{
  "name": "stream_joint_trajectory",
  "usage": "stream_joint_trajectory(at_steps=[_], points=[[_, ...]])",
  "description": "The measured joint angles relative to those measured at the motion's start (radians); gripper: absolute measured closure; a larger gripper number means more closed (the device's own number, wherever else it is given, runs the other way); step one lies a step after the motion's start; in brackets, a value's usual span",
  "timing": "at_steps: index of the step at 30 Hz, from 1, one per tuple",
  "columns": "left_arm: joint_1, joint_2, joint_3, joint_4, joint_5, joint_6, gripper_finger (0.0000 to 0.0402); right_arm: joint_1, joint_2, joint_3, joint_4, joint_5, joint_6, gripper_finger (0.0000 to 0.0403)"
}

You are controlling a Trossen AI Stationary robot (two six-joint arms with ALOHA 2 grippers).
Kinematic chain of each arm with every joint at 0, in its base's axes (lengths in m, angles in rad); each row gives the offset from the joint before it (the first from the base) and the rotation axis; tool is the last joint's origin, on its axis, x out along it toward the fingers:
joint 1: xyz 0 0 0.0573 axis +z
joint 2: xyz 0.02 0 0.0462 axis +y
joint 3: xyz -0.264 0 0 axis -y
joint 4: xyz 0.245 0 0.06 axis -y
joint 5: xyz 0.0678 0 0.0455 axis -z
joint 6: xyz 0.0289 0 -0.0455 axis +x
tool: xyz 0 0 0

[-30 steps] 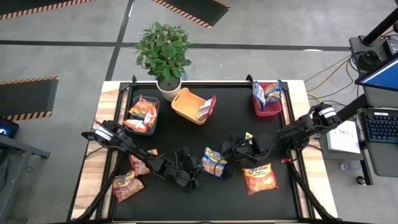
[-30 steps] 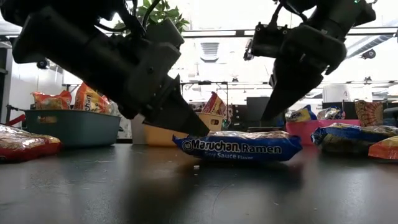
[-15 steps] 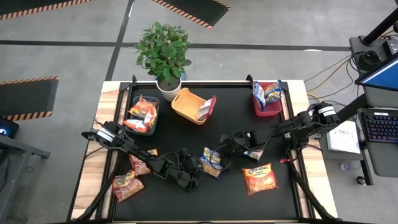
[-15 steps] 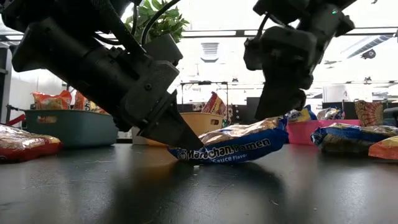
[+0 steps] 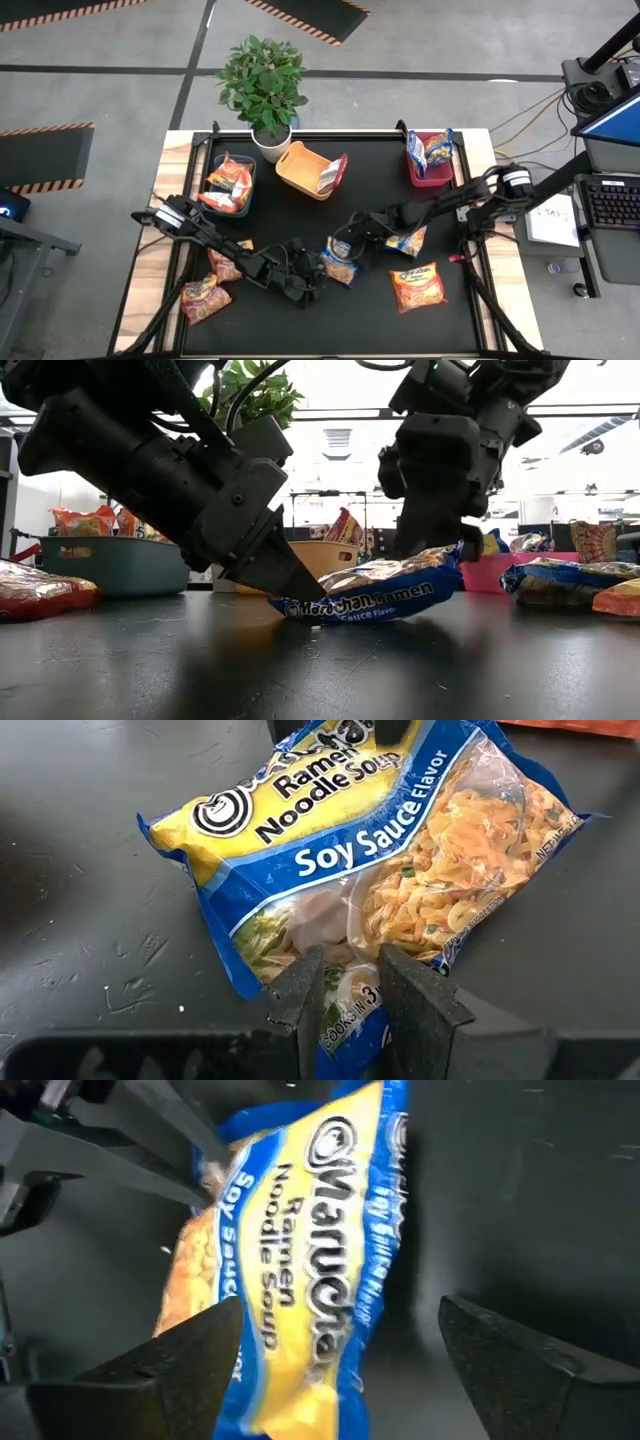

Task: Sort Maruchan noodles
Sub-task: Put the blue noodle pack into the red bin

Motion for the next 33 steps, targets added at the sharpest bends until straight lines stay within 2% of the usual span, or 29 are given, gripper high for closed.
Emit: stream_joint_trajectory(at_steps=[8,13,16,26,33], points=[[0.0,0.001,-0.001,-0.002,-0.006,-0.005,0.0318,0.008,0.087,0.0,0.207,-0.067,0.013,0.0076],[0.0,0.001,-0.002,0.0,-0.007,-0.008,0.0318,0.008,0.107,0.0,0.233,-0.067,0.016,0.0086],[0.0,0.002,-0.002,0.0,-0.008,-0.008,0.0318,0.008,0.108,0.0,0.237,-0.066,0.015,0.0117],[-0.001,0.002,-0.002,0.007,-0.021,-0.007,0.0318,0.008,0.108,0.0,0.245,-0.066,0.014,0.0267],[-0.013,-0.03,-0.005,-0.024,-0.026,0.038,0.0318,0.008,0.1,0.0,0.245,-0.066,0.004,0.0328]])
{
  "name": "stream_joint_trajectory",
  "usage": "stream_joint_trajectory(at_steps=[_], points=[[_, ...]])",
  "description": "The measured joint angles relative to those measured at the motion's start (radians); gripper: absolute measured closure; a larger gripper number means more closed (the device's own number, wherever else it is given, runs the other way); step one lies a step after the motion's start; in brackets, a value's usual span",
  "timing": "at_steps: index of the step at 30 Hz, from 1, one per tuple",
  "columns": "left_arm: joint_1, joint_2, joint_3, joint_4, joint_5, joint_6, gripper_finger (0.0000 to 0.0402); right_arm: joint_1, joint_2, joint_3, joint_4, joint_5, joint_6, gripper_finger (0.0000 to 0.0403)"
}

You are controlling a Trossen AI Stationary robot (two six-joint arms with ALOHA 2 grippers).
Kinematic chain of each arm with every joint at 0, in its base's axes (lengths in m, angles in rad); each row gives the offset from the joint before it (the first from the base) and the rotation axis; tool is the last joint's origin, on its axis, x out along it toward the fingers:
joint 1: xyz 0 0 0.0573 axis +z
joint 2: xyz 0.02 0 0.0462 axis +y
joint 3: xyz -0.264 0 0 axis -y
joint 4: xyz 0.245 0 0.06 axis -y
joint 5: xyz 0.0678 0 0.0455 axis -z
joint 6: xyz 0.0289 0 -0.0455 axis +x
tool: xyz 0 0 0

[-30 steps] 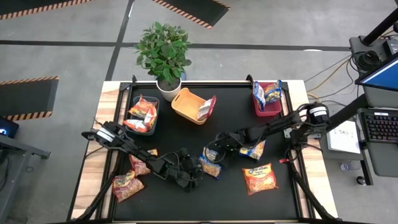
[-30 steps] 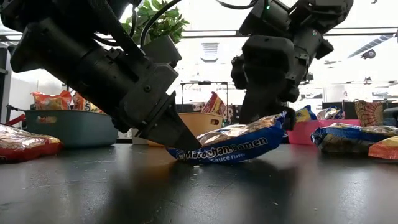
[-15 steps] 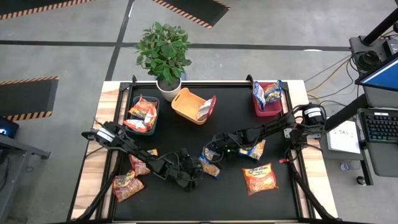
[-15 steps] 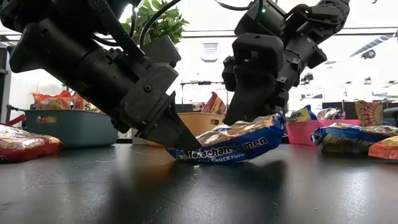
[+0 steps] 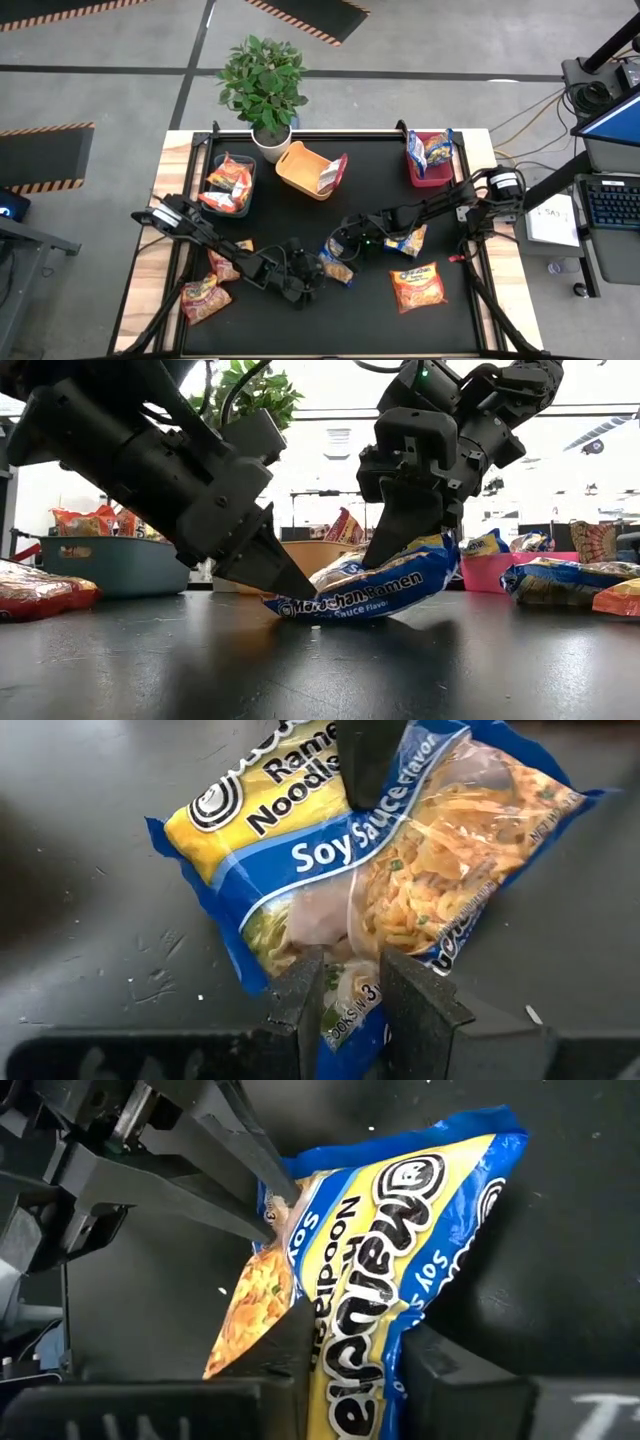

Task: Sort Maruchan noodles
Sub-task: Put the blue noodle pack into the red bin

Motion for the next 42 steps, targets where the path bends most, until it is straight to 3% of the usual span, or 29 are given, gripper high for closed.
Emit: stream_joint_trajectory(at_steps=[10,18,24,31,36,42], points=[[-0.025,-0.109,0.0,-0.137,-0.007,0.043,0.0318,0.0,-0.019,0.0,-0.005,0.0,-0.007,0.034],[-0.053,-0.299,0.001,-0.219,-0.076,0.267,0.0318,-0.023,-0.16,0.0,-0.092,0.036,-0.009,0.034],[-0.061,-0.447,0.001,-0.227,-0.113,0.479,0.0318,-0.057,-0.363,0.003,-0.338,0.229,-0.035,0.034],[-0.061,-0.56,0.001,-0.248,-0.203,0.587,0.0318,-0.127,-0.569,0.093,-0.759,0.536,-0.045,0.034],[-0.061,-0.602,0.001,-0.271,-0.247,0.58,0.0318,-0.223,-0.611,0.21,-1.035,0.723,-0.056,0.034],[-0.061,-0.597,0.001,-0.277,-0.247,0.552,0.0318,-0.399,-0.556,0.339,-1.258,0.847,-0.117,0.034]])
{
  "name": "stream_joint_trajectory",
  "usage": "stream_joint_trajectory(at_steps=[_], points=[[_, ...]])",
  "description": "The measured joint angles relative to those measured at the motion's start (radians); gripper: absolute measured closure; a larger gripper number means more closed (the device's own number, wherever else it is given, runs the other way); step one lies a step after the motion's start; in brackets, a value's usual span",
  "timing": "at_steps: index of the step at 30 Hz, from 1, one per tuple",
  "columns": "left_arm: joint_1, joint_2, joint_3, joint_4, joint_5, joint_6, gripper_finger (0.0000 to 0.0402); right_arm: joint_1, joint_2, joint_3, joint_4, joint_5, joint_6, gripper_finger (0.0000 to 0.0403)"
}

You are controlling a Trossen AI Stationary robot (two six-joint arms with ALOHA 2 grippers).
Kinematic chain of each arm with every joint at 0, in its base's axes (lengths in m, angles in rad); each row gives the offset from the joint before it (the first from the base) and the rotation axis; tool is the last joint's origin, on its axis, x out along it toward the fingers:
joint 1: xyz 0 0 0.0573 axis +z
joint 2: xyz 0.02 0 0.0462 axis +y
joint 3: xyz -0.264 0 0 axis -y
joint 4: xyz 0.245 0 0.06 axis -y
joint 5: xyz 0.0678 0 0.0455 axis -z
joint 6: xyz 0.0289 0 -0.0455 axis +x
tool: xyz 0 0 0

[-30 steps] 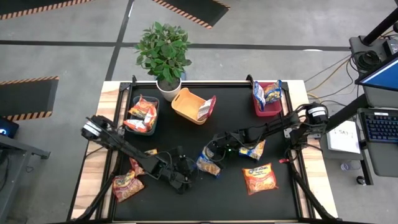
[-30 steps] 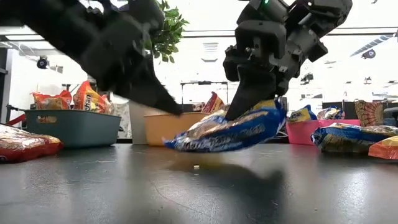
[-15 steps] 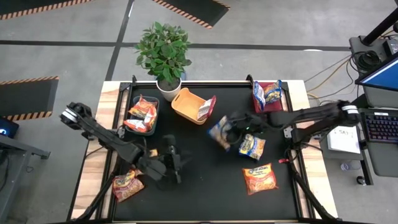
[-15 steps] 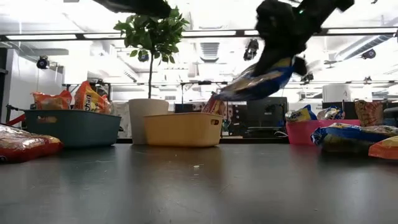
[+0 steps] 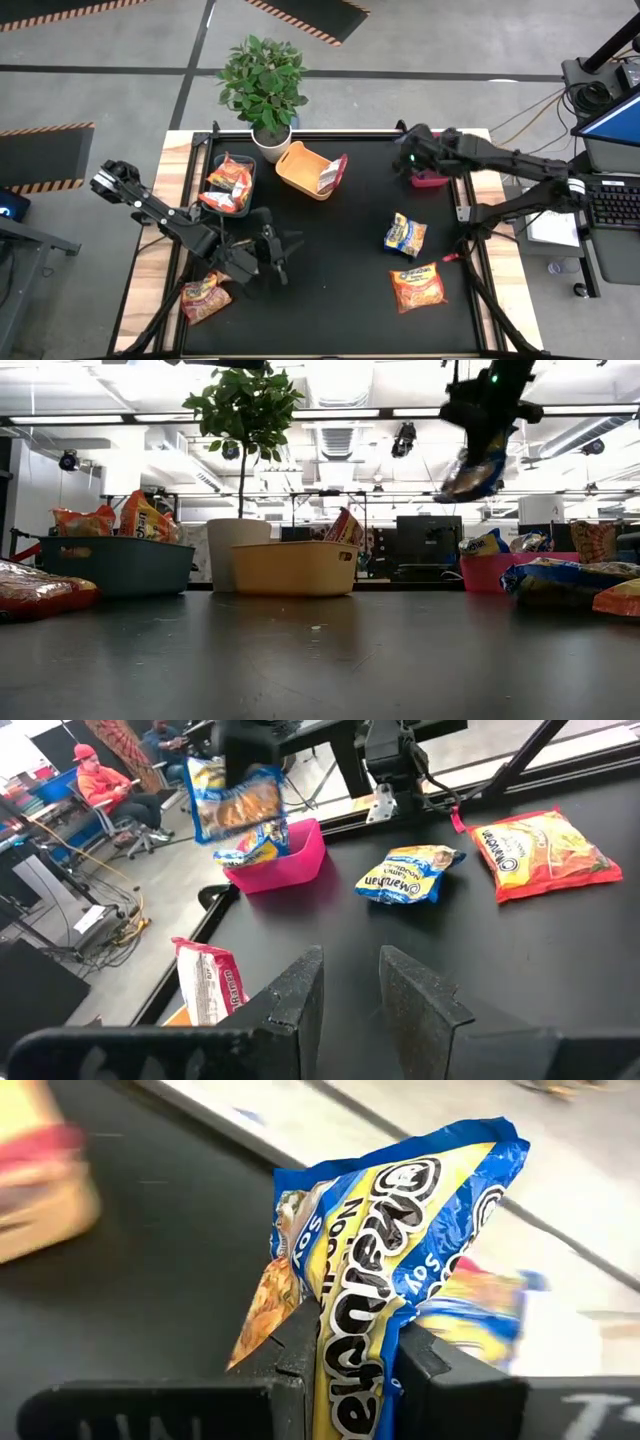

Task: Sort Maruchan noodles
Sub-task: Put the blue noodle pack into the red bin

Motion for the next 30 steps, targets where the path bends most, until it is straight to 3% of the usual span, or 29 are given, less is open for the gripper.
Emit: stream_joint_trajectory(at_steps=[7,12,30], points=[[0.0,0.008,0.0,-0.039,0.0,-0.067,0.0318,-0.245,0.113,0.043,-0.103,0.019,-0.097,0.0339],[0.0,0.007,0.0,-0.065,0.0,-0.073,0.0318,-0.355,0.186,0.031,-0.132,0.017,-0.14,0.0339],[0.001,0.0,0.002,-0.113,-0.191,0.012,0.0318,-0.395,0.345,0.02,-0.03,0.021,-0.171,0.0339]])
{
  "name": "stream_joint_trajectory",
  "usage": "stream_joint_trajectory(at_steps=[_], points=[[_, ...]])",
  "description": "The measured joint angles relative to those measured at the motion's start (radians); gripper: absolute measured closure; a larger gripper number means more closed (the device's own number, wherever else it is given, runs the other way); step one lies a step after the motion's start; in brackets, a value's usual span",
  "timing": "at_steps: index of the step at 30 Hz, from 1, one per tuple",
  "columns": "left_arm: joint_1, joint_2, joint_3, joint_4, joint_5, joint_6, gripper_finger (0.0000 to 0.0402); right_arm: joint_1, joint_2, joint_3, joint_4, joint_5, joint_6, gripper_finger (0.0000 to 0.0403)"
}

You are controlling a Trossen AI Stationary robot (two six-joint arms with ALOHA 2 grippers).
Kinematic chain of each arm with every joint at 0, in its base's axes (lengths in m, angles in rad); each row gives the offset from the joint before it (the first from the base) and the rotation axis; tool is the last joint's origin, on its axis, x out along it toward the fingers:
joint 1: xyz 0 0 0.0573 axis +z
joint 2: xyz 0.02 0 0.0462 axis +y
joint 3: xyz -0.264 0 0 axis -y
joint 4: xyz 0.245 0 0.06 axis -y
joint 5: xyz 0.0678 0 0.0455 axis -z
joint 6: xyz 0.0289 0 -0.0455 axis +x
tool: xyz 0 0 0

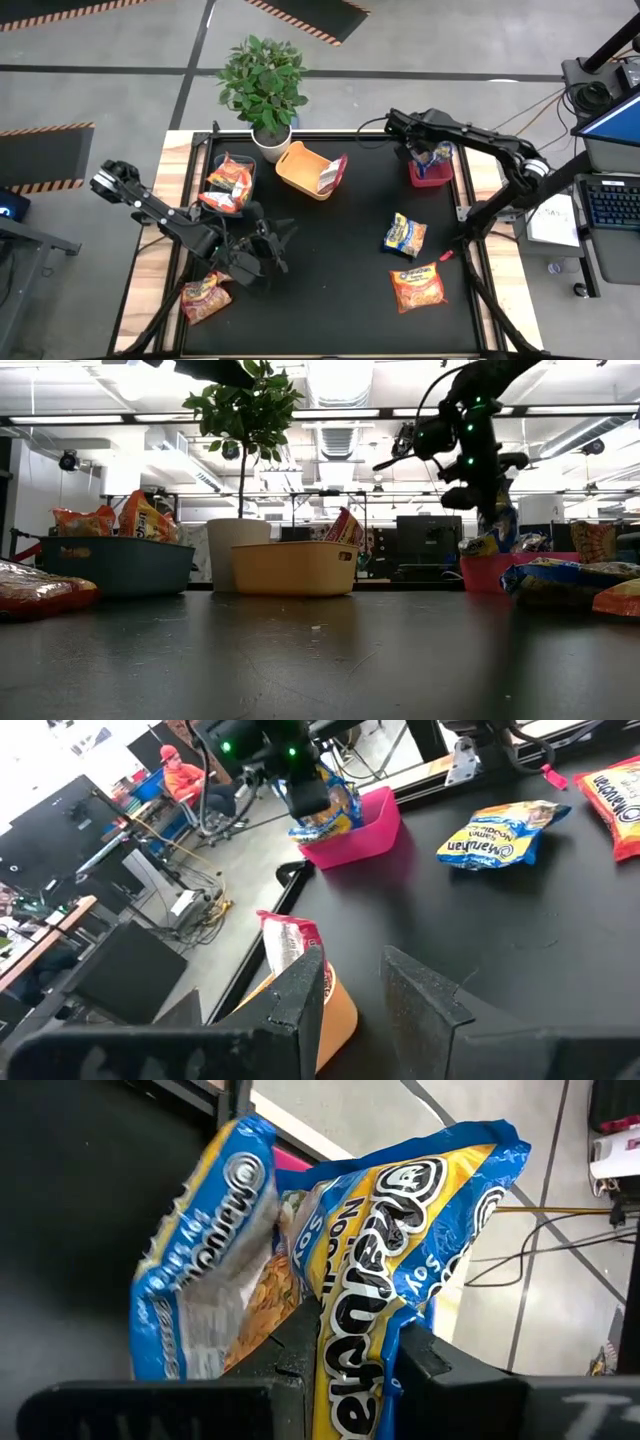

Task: Sort Maruchan noodles
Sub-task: Put the blue noodle pack into the red bin

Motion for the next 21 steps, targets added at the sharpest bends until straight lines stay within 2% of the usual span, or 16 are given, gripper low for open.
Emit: stream_joint_trajectory(at_steps=[14,21], points=[[0.0,-0.033,0.001,-0.046,-0.001,-0.005,0.0318,0.0,0.153,-0.018,0.058,0.012,0.018,0.0339],[0.0,-0.036,0.001,-0.052,0.0,-0.006,0.0318,0.0,0.185,-0.064,0.099,0.027,0.028,0.0339]])
